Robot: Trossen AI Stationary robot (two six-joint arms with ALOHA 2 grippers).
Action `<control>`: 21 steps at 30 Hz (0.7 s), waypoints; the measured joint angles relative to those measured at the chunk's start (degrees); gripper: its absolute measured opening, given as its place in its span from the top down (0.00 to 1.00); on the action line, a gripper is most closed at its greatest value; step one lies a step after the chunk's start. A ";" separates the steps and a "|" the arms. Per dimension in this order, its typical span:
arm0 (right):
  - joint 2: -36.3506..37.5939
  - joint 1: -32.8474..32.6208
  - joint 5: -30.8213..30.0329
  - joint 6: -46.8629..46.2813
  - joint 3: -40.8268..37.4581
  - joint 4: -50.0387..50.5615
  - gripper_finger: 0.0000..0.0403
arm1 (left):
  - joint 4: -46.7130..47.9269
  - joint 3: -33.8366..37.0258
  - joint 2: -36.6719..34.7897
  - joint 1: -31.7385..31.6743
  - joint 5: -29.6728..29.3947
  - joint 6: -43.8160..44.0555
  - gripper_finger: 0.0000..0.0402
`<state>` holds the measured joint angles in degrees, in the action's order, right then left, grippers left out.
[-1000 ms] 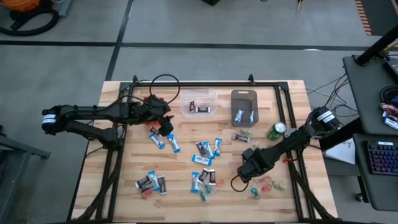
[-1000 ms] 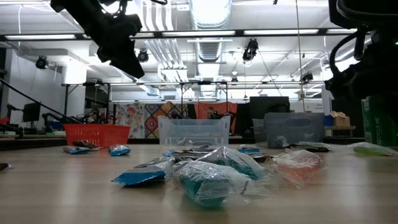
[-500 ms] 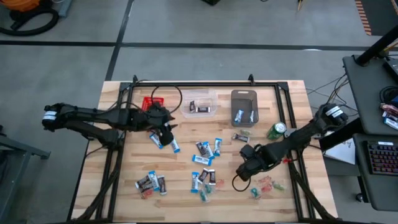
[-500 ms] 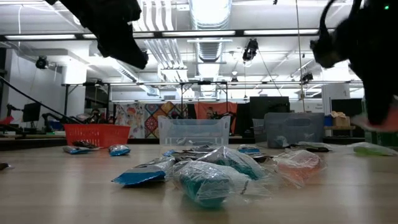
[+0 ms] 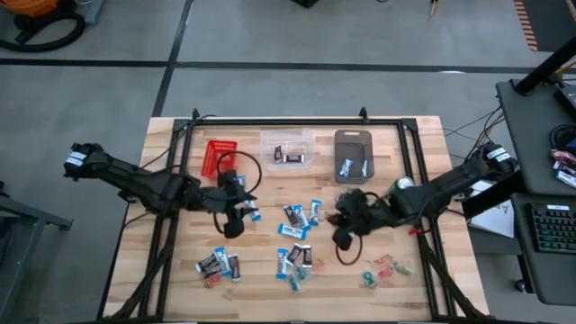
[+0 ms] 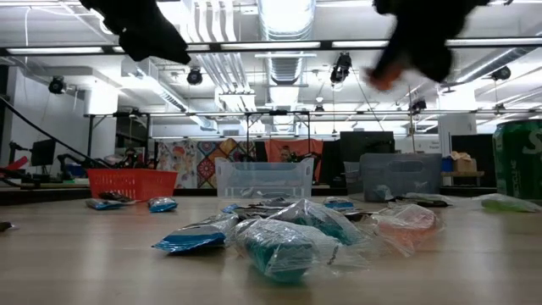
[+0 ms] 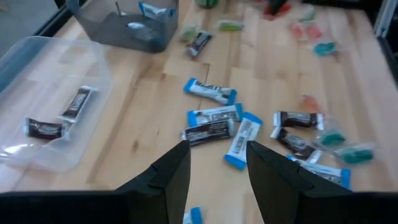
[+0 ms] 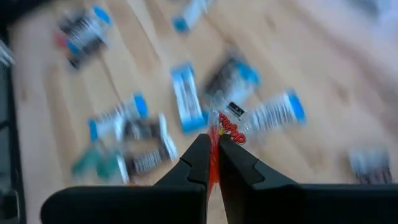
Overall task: Sort candy
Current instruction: Put the red candy into the red bin
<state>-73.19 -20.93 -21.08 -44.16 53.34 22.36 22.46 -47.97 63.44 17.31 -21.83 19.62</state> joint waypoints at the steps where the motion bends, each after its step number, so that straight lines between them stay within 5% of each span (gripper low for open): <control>1: -0.50 1.43 -0.08 3.45 0.00 -3.54 0.97 | -0.17 0.00 -0.23 0.70 -0.88 0.46 0.65; 13: -14.89 19.85 7.77 27.88 2.91 -37.97 0.97 | 7.07 -1.16 -10.70 4.75 -10.29 5.66 0.65; 21: -28.16 25.26 8.24 35.02 15.11 -40.78 0.97 | 15.78 -1.11 -19.15 4.89 -15.80 13.11 0.65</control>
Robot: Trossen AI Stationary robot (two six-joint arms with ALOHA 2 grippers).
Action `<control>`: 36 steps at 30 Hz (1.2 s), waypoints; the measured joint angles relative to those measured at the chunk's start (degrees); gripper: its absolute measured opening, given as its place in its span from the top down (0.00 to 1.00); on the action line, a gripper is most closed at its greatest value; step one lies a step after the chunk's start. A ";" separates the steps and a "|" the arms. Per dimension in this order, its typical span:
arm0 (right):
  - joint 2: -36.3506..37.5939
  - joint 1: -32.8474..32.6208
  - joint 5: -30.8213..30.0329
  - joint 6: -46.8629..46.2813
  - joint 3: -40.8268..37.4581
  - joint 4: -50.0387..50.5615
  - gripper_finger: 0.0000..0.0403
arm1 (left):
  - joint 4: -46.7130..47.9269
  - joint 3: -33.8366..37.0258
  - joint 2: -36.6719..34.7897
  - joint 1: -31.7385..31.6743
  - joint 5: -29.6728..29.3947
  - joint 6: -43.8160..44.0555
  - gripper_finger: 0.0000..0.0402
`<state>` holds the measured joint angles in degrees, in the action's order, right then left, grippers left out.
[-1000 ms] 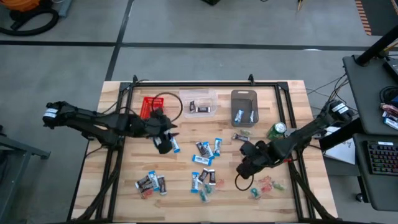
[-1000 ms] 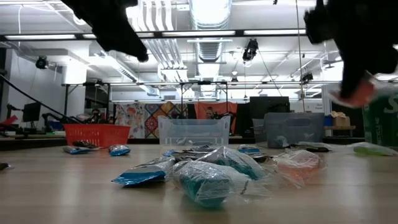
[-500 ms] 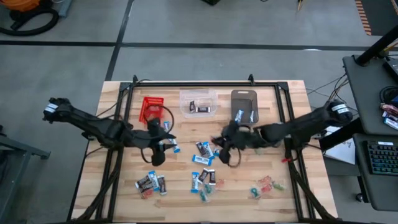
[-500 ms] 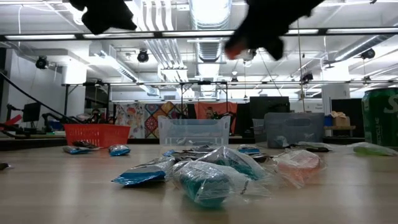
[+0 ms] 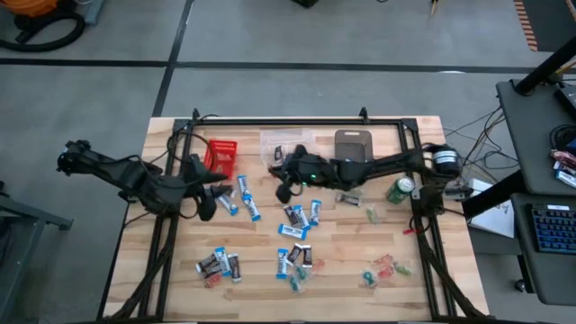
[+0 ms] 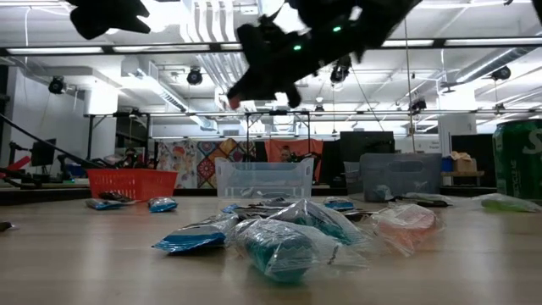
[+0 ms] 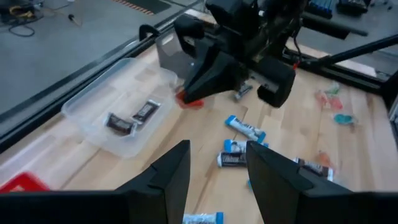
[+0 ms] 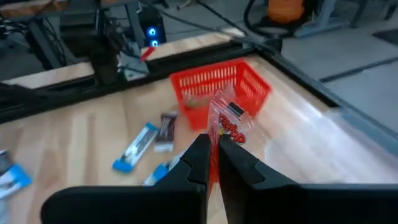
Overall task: Sort candy
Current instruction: Put the red candy into the red bin
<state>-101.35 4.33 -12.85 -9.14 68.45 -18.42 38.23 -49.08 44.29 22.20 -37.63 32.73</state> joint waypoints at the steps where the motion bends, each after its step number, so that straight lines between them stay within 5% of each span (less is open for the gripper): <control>1: -1.57 0.36 -0.06 0.94 1.73 0.11 0.97 | 0.55 0.02 -0.48 0.04 -0.02 0.51 0.65; 27: -37.71 3.96 2.60 6.79 47.83 1.13 0.97 | 4.98 0.13 -3.30 6.18 -2.99 5.56 0.65; 36: -43.75 4.35 2.66 6.14 54.36 1.68 0.97 | 5.12 0.15 -2.99 6.27 -3.79 5.08 0.65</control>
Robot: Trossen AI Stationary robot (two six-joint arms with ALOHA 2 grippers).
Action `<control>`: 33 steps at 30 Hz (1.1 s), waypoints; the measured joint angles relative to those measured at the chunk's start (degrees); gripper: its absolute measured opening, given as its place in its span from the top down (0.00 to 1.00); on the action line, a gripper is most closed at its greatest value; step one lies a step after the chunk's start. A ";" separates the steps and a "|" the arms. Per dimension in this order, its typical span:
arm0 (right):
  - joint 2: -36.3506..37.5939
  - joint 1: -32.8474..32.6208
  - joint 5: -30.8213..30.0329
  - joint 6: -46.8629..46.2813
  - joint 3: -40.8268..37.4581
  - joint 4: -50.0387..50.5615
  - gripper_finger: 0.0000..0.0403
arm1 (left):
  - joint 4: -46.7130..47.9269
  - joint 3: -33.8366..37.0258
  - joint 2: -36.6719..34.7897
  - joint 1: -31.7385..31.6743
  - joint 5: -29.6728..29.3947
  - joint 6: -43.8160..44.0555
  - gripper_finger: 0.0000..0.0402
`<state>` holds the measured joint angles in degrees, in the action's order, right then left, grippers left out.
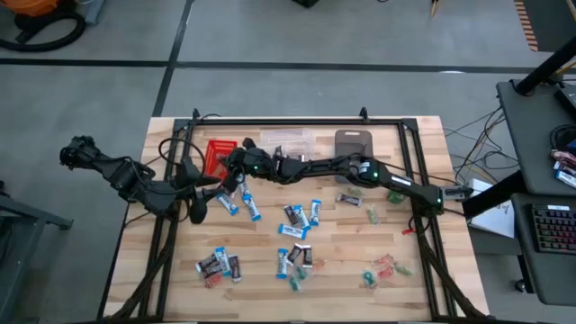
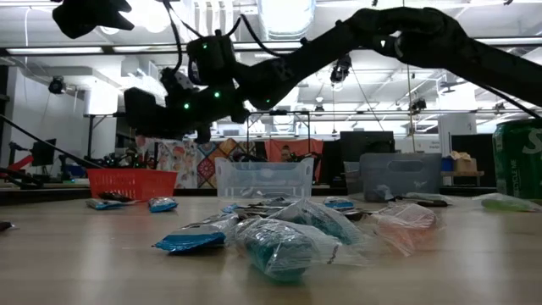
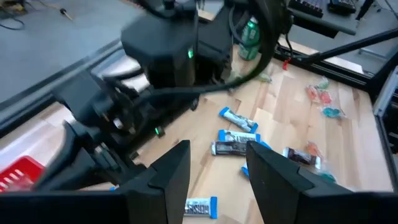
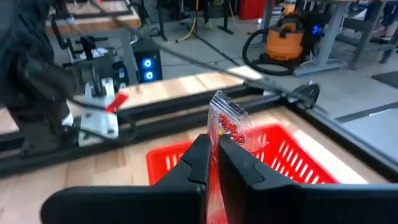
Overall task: Sort candy
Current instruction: Put the red candy into the red bin, then put the white chocolate bar into the black bin
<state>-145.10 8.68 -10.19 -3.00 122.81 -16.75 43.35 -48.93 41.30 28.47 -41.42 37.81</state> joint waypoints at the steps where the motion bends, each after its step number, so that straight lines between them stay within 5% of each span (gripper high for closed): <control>1: -0.31 -0.02 0.15 -0.30 0.17 0.09 0.97 | 0.02 0.00 0.02 0.00 -0.32 -0.15 0.65; 14: -0.33 0.66 1.38 -2.56 -0.22 3.74 0.72 | -0.02 0.00 0.80 0.00 -1.07 -0.20 0.65; 23: 1.49 0.59 3.68 -0.88 -0.31 8.94 0.70 | -0.02 0.00 2.17 0.00 -1.08 -0.15 0.65; 30: 11.18 0.26 17.78 1.71 -0.35 32.95 0.70 | 0.03 0.00 2.93 0.00 0.73 0.91 0.65; 33: 17.14 -1.07 18.40 4.25 -0.64 46.26 0.70 | 0.04 0.00 3.69 0.00 1.98 1.11 0.65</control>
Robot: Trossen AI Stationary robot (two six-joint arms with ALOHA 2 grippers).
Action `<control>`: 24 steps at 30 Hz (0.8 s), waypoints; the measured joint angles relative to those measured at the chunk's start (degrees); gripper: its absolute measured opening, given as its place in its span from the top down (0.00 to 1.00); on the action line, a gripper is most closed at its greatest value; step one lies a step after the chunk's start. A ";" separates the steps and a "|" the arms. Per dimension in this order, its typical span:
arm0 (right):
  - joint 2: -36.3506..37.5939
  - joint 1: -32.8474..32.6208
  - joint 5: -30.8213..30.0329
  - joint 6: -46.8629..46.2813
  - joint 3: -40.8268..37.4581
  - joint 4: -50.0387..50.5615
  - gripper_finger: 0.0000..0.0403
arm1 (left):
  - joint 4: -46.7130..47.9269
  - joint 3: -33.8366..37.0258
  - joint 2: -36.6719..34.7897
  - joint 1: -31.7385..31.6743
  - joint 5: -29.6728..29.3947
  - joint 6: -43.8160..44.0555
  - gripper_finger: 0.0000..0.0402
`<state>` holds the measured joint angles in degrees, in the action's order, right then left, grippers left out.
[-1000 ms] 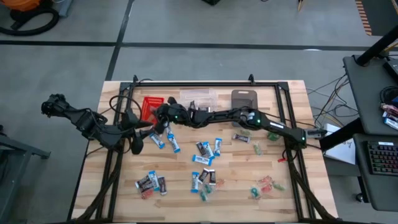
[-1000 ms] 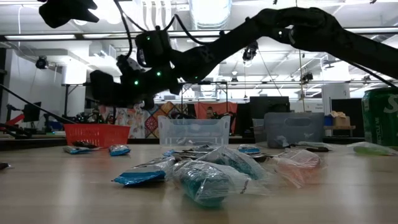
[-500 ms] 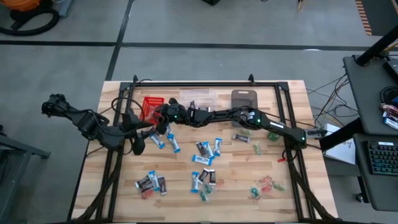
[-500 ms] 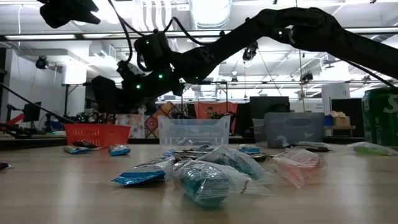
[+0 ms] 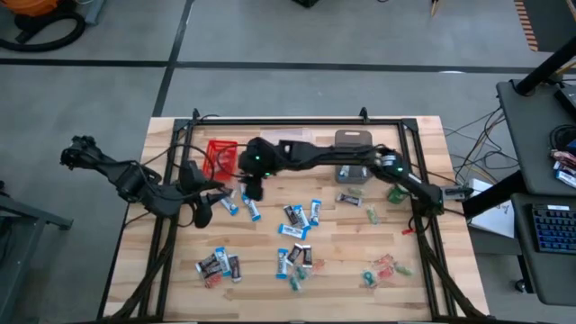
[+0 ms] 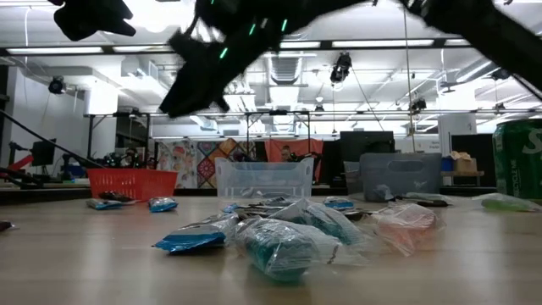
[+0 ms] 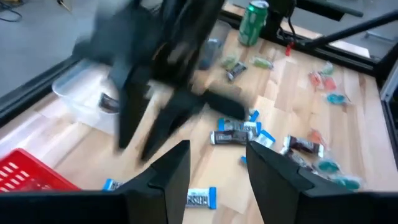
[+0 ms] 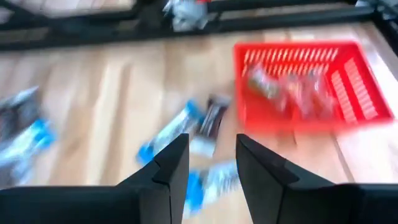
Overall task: Sort candy
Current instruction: Put the white chocolate bar into the black bin
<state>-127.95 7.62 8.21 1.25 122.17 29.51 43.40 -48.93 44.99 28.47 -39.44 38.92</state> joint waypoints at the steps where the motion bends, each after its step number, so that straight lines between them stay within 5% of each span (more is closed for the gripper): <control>1: 1.88 -0.61 -0.03 0.63 -0.36 3.48 0.70 | -0.02 0.00 0.44 0.00 0.29 0.00 0.65; 11: 19.50 -8.23 -2.21 0.75 -11.07 16.89 0.70 | -0.10 0.00 8.46 0.00 8.34 0.91 0.65; 20: 33.65 -13.23 -2.36 -4.87 -28.35 9.23 0.70 | 0.27 0.00 19.61 1.92 31.13 -0.45 0.65; 24: 36.97 -14.04 -2.34 -5.78 -33.93 6.96 0.70 | 1.22 0.00 25.00 3.34 35.16 -1.74 0.65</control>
<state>-90.98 -6.42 5.87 -4.54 88.24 36.47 44.61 -48.93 69.99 31.81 -4.29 37.18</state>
